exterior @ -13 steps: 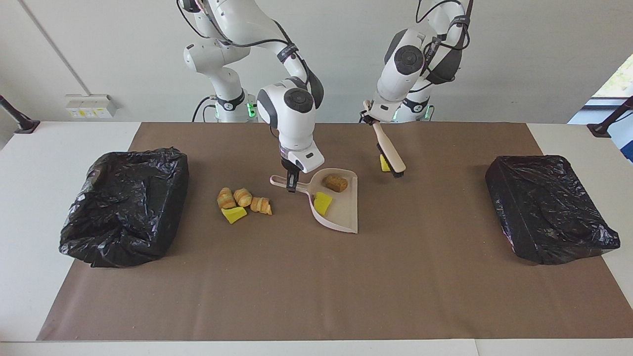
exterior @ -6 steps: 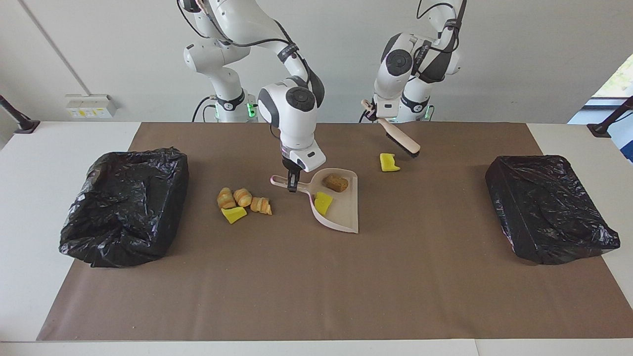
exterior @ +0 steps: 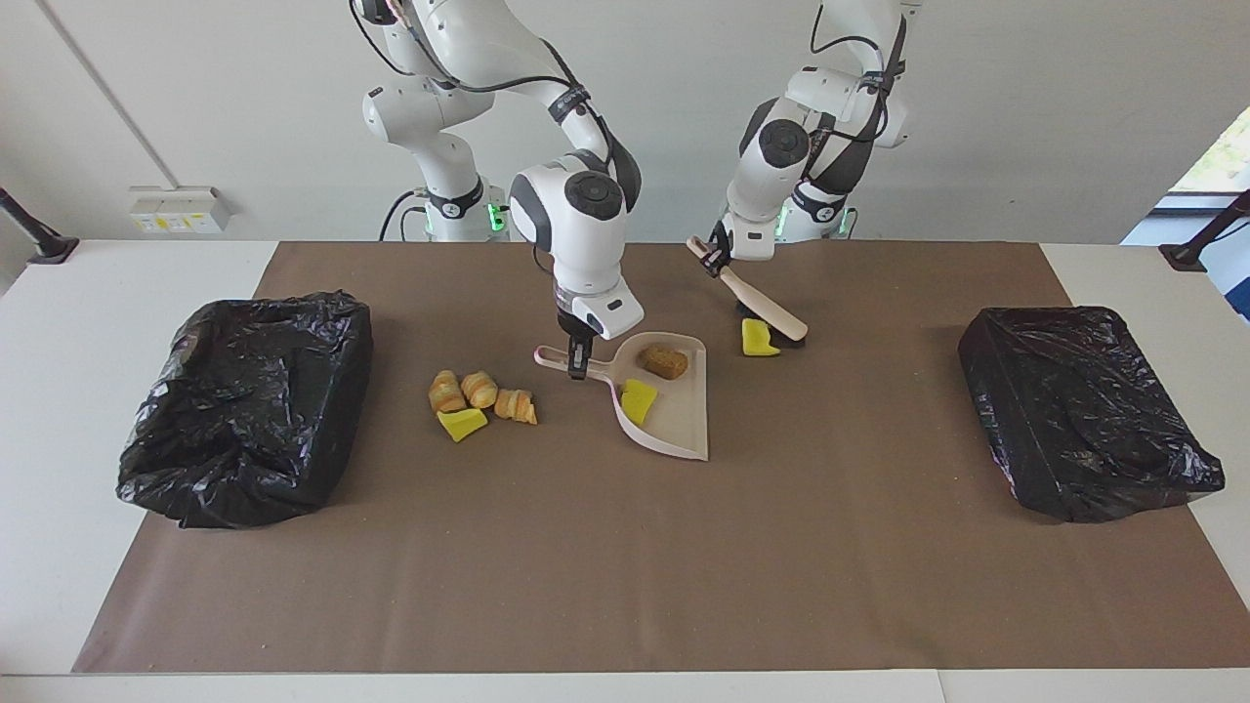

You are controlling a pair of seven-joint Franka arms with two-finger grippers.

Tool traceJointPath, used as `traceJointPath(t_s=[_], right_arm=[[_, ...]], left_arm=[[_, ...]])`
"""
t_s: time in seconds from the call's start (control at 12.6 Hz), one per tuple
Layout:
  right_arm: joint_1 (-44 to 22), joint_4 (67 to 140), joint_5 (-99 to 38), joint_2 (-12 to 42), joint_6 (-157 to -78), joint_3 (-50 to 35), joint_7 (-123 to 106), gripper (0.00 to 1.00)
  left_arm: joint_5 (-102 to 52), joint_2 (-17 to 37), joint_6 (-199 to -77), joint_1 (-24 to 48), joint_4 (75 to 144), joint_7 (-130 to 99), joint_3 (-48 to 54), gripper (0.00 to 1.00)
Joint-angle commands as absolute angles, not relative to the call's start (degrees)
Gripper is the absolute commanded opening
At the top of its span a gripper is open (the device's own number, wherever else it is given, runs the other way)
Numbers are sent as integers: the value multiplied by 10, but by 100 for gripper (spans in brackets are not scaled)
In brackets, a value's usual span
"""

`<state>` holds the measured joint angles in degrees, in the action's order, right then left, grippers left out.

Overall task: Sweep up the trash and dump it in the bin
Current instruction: 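Sweep the yellow sponges and brown piece into the dustpan with the left gripper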

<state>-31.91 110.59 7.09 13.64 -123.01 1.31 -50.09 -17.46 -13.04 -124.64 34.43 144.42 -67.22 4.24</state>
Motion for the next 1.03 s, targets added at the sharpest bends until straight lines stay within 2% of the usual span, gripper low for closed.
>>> traceJointPath(t_s=[0.0, 0.24, 0.4, 0.56, 0.79, 0.95], right_arm=[[-319, 1105, 81, 136, -1235, 8, -500, 0], [-319, 1105, 81, 136, -1234, 8, -500, 0], [-319, 1106, 81, 136, -1233, 8, -500, 0], [-320, 1107, 81, 134, -1232, 8, -500, 0], [-320, 1107, 81, 134, -1230, 8, -500, 0], [-320, 1109, 81, 134, -1230, 8, -499, 0]], left_arm=[[-187, -92, -1267, 331, 1404, -587, 43, 0], [-188, -88, -1271, 344, 1392, -496, 46, 0], [-188, -72, -1281, 376, 1365, -476, 46, 0], [-187, -25, -1295, 402, 1331, -448, 46, 0], [-185, 4, -1291, 407, 1276, -429, 45, 0], [-178, 1, -1259, 403, 1265, -429, 43, 0]])
